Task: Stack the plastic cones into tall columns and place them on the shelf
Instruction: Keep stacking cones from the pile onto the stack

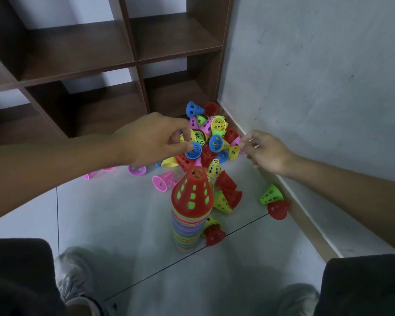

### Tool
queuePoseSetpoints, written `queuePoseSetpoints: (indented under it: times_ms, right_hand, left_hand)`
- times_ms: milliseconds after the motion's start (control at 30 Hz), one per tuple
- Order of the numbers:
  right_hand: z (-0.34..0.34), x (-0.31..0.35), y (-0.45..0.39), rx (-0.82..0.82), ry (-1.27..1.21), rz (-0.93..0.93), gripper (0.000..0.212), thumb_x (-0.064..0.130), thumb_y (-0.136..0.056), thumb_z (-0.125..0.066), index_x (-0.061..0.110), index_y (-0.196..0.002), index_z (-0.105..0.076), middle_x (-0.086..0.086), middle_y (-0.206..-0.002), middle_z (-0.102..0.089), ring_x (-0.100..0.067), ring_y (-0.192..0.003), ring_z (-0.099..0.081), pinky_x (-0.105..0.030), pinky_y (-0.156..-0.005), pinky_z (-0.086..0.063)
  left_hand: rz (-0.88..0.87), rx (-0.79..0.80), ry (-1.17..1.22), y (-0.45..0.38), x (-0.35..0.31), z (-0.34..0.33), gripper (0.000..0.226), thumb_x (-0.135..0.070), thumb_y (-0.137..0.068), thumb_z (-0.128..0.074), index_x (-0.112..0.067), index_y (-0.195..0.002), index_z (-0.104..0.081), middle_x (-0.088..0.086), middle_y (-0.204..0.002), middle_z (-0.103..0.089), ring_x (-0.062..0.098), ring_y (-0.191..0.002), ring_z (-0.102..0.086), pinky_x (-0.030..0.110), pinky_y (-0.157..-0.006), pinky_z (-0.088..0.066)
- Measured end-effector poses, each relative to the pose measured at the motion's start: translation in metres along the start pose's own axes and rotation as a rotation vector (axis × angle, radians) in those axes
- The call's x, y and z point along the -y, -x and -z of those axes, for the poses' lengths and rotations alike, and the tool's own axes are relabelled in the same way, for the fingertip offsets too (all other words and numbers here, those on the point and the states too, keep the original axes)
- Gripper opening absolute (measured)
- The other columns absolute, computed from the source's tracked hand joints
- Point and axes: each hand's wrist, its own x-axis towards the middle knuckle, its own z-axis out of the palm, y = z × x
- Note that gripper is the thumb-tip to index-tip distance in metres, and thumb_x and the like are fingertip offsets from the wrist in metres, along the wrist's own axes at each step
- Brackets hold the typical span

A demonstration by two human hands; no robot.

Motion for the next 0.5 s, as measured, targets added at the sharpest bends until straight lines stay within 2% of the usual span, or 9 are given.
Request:
queuePoseSetpoints:
  times_ms: [67,133,200,300,400,500]
  right_hand:
    - [-0.001,-0.006,-0.02,0.018,0.053,0.019,0.014,0.033,-0.1,-0.06,0.024,-0.109,-0.062,0.0,-0.105,-0.066,-0.015,-0.082,-0.064,-0.039,-0.078,-0.058]
    - [-0.003,-0.014,-0.04,0.047,0.076,0.035,0.017,0.035,-0.099,-0.061,0.024,-0.112,-0.061,0.002,-0.103,-0.064,-0.009,-0.079,-0.06,-0.027,-0.069,-0.05]
    - [-0.008,-0.024,-0.06,0.087,0.13,0.045,0.025,0.036,-0.099,-0.062,0.022,-0.119,-0.059,0.003,-0.103,-0.063,-0.012,-0.086,-0.061,-0.023,-0.066,-0.045]
    - [-0.018,-0.043,-0.09,0.126,0.203,0.073,0.035,0.035,-0.097,-0.065,0.022,-0.128,-0.055,-0.003,-0.112,-0.062,-0.02,-0.099,-0.061,-0.027,-0.077,-0.045]
    - [-0.031,-0.063,-0.115,0.174,0.261,0.084,0.057,0.035,-0.089,-0.073,0.026,-0.139,-0.048,-0.007,-0.123,-0.058,-0.025,-0.113,-0.057,-0.032,-0.092,-0.046]
    - [-0.049,-0.084,-0.135,0.154,0.327,0.109,0.082,0.06,-0.073,-0.076,0.041,-0.144,-0.039,-0.003,-0.132,-0.057,-0.027,-0.127,-0.051,-0.046,-0.106,-0.044]
  left_hand:
    - [0.028,-0.015,0.018,-0.015,0.007,-0.008,0.022,-0.049,-0.095,-0.059,-0.031,-0.106,-0.063,-0.013,-0.082,-0.071,0.002,-0.072,-0.066,0.037,-0.07,-0.059]
    - [0.053,-0.028,0.028,-0.03,0.013,-0.015,0.02,-0.045,-0.096,-0.061,-0.028,-0.106,-0.064,-0.012,-0.081,-0.071,0.003,-0.071,-0.066,0.034,-0.068,-0.058]
    - [0.074,-0.017,0.024,-0.046,0.021,-0.023,0.019,-0.044,-0.097,-0.061,-0.027,-0.107,-0.064,-0.012,-0.083,-0.07,0.004,-0.073,-0.066,0.032,-0.068,-0.057]
    - [0.111,0.029,0.005,-0.071,0.041,-0.039,0.021,-0.045,-0.097,-0.06,-0.027,-0.109,-0.063,-0.014,-0.09,-0.068,0.004,-0.08,-0.065,0.033,-0.073,-0.057]
    - [0.159,0.094,-0.023,-0.097,0.07,-0.063,0.025,-0.044,-0.096,-0.062,-0.026,-0.113,-0.061,-0.015,-0.096,-0.065,0.007,-0.087,-0.063,0.035,-0.078,-0.056]
    - [0.204,0.113,-0.043,-0.12,0.102,-0.098,0.032,-0.039,-0.093,-0.068,-0.022,-0.119,-0.062,-0.003,-0.111,-0.061,0.015,-0.099,-0.058,0.034,-0.084,-0.051]
